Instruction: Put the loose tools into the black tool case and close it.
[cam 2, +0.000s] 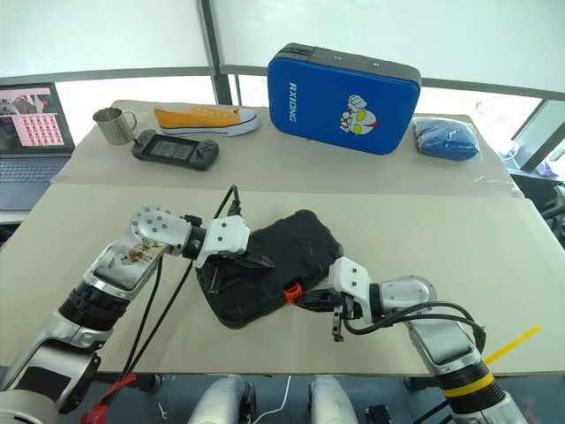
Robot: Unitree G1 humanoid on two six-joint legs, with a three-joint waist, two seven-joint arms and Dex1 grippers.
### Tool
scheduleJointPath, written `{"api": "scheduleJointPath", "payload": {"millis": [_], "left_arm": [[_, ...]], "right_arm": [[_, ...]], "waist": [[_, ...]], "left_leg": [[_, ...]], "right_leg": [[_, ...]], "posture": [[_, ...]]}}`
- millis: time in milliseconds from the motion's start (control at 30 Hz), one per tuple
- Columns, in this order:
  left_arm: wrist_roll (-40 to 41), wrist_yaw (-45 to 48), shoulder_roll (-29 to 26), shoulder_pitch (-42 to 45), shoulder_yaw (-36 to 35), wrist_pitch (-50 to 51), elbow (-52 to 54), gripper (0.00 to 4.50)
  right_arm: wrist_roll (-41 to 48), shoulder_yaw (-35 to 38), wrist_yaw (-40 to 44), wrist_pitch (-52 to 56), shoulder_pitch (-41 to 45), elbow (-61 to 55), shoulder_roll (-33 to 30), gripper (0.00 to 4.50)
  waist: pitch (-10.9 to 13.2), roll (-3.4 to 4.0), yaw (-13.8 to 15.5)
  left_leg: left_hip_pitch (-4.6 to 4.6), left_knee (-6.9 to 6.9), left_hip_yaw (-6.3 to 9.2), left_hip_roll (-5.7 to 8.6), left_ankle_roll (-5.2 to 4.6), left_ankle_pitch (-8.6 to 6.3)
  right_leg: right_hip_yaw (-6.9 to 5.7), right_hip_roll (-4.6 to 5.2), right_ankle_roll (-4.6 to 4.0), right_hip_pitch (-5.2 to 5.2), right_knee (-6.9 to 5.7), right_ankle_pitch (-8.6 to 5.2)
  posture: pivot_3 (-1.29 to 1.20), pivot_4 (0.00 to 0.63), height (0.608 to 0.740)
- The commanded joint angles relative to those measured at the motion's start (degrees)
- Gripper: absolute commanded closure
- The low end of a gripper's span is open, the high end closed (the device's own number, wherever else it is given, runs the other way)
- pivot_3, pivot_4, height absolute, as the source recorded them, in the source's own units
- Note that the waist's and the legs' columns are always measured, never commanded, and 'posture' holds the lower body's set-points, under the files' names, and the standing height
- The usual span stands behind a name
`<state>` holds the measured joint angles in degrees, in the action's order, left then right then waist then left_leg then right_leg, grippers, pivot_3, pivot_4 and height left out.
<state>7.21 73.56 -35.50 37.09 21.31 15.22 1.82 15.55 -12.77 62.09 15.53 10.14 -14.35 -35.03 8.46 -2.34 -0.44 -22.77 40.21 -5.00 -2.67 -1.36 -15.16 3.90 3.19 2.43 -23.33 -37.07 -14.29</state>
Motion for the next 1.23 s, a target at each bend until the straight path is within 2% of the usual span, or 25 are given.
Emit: {"api": "scheduleJointPath", "payload": {"millis": [33, 333, 567, 667, 733, 800, 833, 867, 1000, 1033, 1100, 1233], "left_arm": [[-1.8, 0.4, 0.4, -1.2, 2.5, 0.3, -1.0, 4.45], [-2.1, 0.8, 0.4, -2.1, 3.0, 0.5, -1.4, 4.45], [-1.8, 0.5, -0.1, -1.0, 0.8, 0.2, -5.8, 4.45], [1.2, 0.2, -1.7, -1.7, -3.4, 3.4, -6.7, 3.75], [3.6, 0.6, -4.3, -3.2, -6.6, 6.4, -4.6, 2.96], [7.5, 2.0, -8.9, -6.0, -11.4, 10.6, -1.0, 2.34], [10.2, 3.6, -12.6, -8.5, -15.0, 12.8, 1.5, 1.77], [12.0, 4.4, -15.0, -10.2, -17.2, 14.3, 3.1, 1.55], [19.2, 8.5, -27.5, -20.9, -33.3, 21.7, 6.3, 0.03], [20.5, 8.6, -29.2, -23.3, -36.9, 23.5, 6.9, 0.00], [22.8, 8.7, -31.1, -26.9, -41.9, 26.5, 8.0, 0.00], [23.7, 8.0, -30.9, -33.7, -48.4, 26.3, 9.5, 0.00]], "right_arm": [[-2.5, 0.2, -4.1, -2.7, 0.7, 0.9, 1.8, 4.50], [-3.0, 2.3, -9.4, -2.9, -0.3, 1.8, 6.7, 4.50], [1.0, 4.9, -6.4, 0.0, -4.6, -3.5, 2.9, 4.50], [7.3, 10.3, -2.7, 4.8, -8.4, -8.6, -3.0, 3.69], [11.9, 15.0, 0.1, 7.6, -10.7, -11.5, -7.6, 2.96], [17.8, 21.9, 3.6, 11.2, -13.0, -13.6, -13.1, 2.42], [21.3, 26.5, 6.1, 13.6, -14.2, -13.9, -16.4, 1.90], [23.5, 29.3, 7.7, 15.0, -15.0, -13.8, -18.4, 1.66], [31.5, 42.1, 15.6, 21.5, -16.2, -10.8, -27.0, 0.23], [32.4, 43.7, 16.6, 22.0, -16.1, -9.8, -28.0, 0.05], [33.7, 45.4, 17.9, 23.3, -15.8, -8.0, -29.3, 0.05], [34.2, 44.1, 18.3, 24.2, -14.0, -5.9, -29.9, 0.05]], "waist": [[0.0, 0.00, -0.3], [0.0, 0.00, -0.4], [0.0, 0.01, -0.3], [0.0, 0.01, -0.2], [0.0, 0.01, -0.4], [0.0, 0.04, -1.0], [0.0, 0.03, -1.1], [0.0, 0.01, -1.3], [0.3, 0.08, -1.9], [0.3, 0.05, -1.7], [0.4, -0.04, -1.1], [0.4, 0.00, 0.1]], "left_leg": [[0.01, -0.01, 0.00, 0.00, 0.00, 0.00], [0.03, -0.05, 0.01, -0.02, 0.01, 0.00], [0.03, -0.06, 0.02, -0.02, 0.01, 0.00], [0.03, -0.09, 0.11, -0.02, 0.00, 0.00], [0.06, -0.16, 0.17, -0.03, 0.01, 0.00], [0.16, -0.31, 0.20, -0.05, 0.01, 0.00], [0.27, -0.44, 0.18, -0.09, 0.01, 0.00], [0.32, -0.49, 0.18, -0.10, 0.01, 0.00], [0.46, -0.72, 0.16, -0.20, 0.02, -0.01], [0.45, -0.80, 0.17, -0.22, 0.03, -0.01], [0.50, -0.86, 0.21, -0.24, 0.03, -0.01], [0.44, -0.89, 0.14, -0.12, 0.04, -0.02]], "right_leg": [[0.00, 0.00, -0.01, 0.00, 0.00, 0.00], [0.01, -0.01, -0.03, 0.00, 0.00, 0.01], [0.02, 0.00, -0.03, 0.00, 0.01, 0.01], [0.02, 0.03, -0.03, 0.02, 0.04, 0.01], [0.01, 0.02, -0.03, 0.05, 0.08, 0.01], [0.10, 0.02, -0.04, 0.05, 0.09, 0.01], [0.15, 0.01, -0.11, 0.04, 0.09, -0.03], [0.15, 0.01, -0.14, 0.07, 0.09, -0.05], [0.12, 0.03, -0.28, 0.05, 0.08, -0.19], [0.08, 0.03, -0.30, 0.00, 0.10, -0.21], [-0.02, 0.11, -0.30, 0.06, 0.18, -0.28], [-0.03, 0.36, -0.14, 0.08, 0.38, -0.38]], "posture": [[0.00, 0.150, 0.740], [0.00, 0.150, 0.740], [0.00, 0.150, 0.740], [0.00, 0.150, 0.740], [0.00, 0.150, 0.740], [0.00, 0.150, 0.740], [0.00, 0.150, 0.740], [0.00, 0.150, 0.740], [0.00, 0.150, 0.740], [0.00, 0.150, 0.740], [0.00, 0.150, 0.740], [0.00, 0.150, 0.740]]}}
